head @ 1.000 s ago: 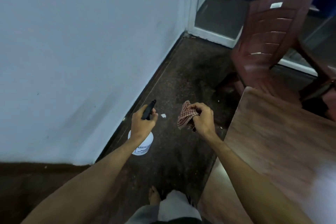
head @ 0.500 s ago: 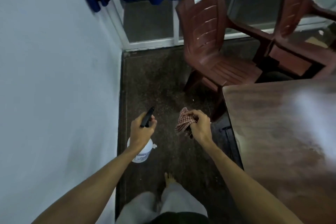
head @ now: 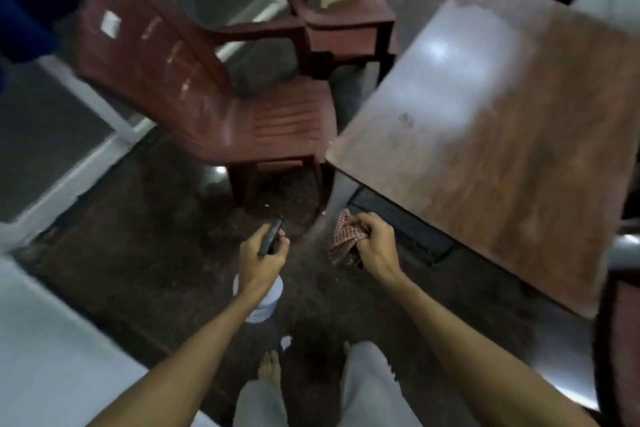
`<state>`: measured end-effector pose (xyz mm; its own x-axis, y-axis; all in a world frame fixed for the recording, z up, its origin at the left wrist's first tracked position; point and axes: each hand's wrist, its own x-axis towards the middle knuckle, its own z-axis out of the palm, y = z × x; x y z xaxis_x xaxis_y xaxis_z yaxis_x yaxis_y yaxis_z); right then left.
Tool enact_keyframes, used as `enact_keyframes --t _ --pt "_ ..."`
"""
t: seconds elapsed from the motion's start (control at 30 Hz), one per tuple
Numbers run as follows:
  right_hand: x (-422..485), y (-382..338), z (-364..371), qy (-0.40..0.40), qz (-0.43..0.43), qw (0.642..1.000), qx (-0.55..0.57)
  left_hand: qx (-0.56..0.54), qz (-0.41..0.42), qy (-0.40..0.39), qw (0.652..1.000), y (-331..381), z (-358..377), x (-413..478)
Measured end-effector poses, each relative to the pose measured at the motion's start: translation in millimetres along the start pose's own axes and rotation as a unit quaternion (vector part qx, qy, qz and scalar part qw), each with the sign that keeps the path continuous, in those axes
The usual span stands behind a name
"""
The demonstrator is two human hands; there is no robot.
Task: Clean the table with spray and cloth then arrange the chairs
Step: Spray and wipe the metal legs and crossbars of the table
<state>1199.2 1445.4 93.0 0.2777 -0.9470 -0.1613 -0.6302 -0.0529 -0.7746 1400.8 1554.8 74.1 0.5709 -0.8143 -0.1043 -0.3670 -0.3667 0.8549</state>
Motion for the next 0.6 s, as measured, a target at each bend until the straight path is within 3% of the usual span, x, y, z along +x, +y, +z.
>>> enact_keyframes --t 0.33,0.6 --pt "64 150 92 0.11 0.07 0.99 0.05 0.004 0.123 -0.126 0.984 -137 133 99" --pt "174 335 153 0.296 -0.013 0.952 0.078 -0.067 0.237 -0.128 0.961 -243 308 192"
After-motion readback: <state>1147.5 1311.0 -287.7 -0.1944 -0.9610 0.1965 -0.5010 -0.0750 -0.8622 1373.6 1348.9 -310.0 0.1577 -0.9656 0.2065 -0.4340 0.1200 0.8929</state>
